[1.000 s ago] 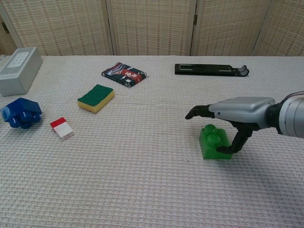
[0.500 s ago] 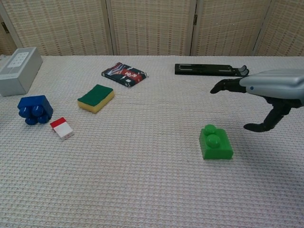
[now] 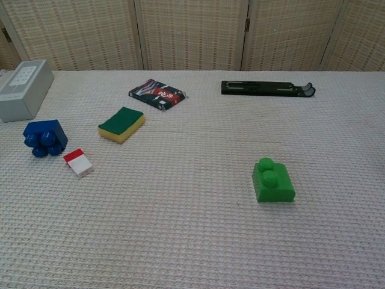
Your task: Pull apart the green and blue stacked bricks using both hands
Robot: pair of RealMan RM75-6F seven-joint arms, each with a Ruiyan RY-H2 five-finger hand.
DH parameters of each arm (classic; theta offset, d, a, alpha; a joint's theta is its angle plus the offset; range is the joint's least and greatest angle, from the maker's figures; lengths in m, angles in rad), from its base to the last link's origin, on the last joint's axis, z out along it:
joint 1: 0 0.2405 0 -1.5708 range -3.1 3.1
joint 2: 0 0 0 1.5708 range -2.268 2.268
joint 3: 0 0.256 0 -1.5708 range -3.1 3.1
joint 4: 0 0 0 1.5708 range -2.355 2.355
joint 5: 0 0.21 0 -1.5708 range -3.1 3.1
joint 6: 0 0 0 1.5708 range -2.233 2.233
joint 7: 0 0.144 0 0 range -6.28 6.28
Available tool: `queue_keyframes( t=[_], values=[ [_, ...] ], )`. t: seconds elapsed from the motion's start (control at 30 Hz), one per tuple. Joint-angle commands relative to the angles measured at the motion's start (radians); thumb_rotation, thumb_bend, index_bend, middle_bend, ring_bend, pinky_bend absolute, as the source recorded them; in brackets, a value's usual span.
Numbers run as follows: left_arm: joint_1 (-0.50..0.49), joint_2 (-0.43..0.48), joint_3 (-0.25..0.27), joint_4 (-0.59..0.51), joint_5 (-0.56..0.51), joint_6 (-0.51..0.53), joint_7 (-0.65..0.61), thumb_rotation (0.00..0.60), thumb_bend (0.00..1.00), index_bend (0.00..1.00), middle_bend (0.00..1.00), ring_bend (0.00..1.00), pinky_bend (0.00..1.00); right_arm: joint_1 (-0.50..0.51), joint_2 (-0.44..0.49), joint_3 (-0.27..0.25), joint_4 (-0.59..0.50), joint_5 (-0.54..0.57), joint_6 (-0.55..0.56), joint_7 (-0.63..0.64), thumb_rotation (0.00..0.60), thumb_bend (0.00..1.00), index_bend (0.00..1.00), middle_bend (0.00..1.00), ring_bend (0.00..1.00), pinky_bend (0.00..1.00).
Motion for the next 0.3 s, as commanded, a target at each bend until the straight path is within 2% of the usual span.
queue_keyframes(
  t=[0.03, 0.3],
  values=[
    [0.020, -0.001, -0.016, -0.020, -0.017, 0.035, 0.028, 0.600, 0.22, 0.00, 0.03, 0.00, 0.00, -0.024, -0.001, 0.007, -0.005, -0.051, 0.011, 0.011, 0.600, 0.43, 0.00, 0.00, 0.00, 0.00],
    [0.036, -0.010, -0.006, -0.033, 0.020, 0.057, 0.076, 0.600, 0.21, 0.00, 0.03, 0.00, 0.00, -0.047, 0.019, 0.021, -0.033, -0.087, -0.020, 0.019, 0.600, 0.43, 0.00, 0.00, 0.00, 0.00]
  ],
)
